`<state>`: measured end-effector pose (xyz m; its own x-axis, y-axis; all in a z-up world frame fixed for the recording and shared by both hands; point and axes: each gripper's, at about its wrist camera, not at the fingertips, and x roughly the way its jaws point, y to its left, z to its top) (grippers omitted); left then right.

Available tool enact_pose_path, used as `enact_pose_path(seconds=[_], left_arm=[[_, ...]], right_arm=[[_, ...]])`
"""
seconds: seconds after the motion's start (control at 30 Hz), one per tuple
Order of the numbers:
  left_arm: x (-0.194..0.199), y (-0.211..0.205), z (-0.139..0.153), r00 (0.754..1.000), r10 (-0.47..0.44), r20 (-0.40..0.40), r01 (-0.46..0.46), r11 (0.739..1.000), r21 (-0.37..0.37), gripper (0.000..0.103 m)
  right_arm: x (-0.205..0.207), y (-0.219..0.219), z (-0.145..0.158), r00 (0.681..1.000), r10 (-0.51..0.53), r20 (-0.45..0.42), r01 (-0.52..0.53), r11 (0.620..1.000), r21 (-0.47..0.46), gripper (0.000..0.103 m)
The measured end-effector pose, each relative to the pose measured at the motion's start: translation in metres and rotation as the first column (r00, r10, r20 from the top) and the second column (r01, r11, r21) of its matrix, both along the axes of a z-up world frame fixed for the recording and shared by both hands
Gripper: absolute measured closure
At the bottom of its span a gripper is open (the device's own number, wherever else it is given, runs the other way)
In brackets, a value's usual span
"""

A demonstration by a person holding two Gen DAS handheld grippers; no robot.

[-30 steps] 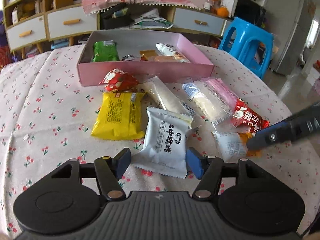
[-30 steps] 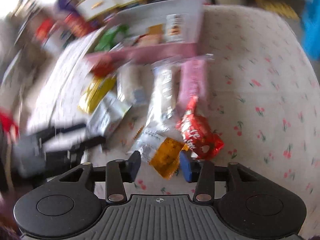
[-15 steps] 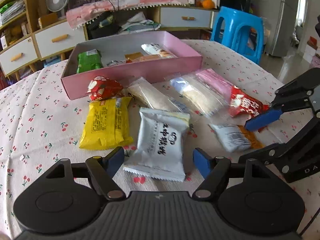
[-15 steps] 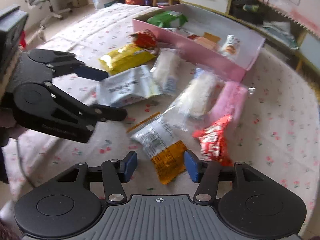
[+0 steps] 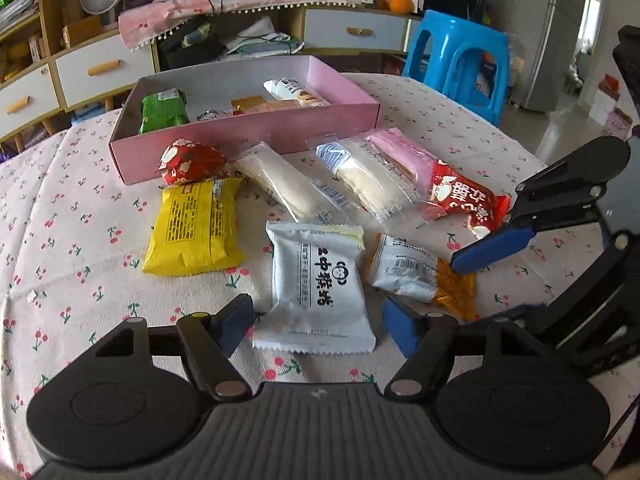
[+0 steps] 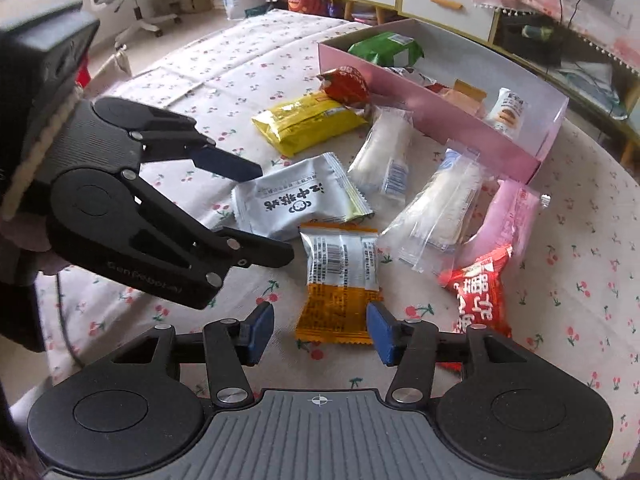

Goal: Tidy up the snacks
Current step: 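Grasp white pastry pack with left tool while right tool grasps orange-label bar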

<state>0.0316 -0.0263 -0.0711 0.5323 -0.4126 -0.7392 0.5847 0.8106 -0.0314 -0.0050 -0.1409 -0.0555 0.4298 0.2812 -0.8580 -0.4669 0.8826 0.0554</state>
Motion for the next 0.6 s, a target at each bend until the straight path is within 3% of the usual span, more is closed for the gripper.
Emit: enact_pose_path(seconds=[0.4, 0.47, 0.6], left_arm=[[0.001, -0.002, -0.001, 0.999, 0.029, 0.021, -0.030, 1.000, 0.009, 0.042], [0.002, -0.001, 0.000, 0.999, 0.041, 0.017, -0.041, 0.999, 0.008, 0.045], [0.004, 0.001, 0.001, 0.998, 0.066, 0.007, -0.066, 0.998, -0.001, 0.054]], right_arm=[[0.010, -0.004, 0.004, 0.998, -0.042, 0.045, 0.042, 0.999, 0.010, 0.052], [0.013, 0.000, -0.004, 0.999, -0.037, 0.039, 0.038, 0.999, -0.024, 0.052], [0.016, 0.001, -0.006, 0.998, -0.054, 0.036, 0.054, 0.998, 0.011, 0.056]])
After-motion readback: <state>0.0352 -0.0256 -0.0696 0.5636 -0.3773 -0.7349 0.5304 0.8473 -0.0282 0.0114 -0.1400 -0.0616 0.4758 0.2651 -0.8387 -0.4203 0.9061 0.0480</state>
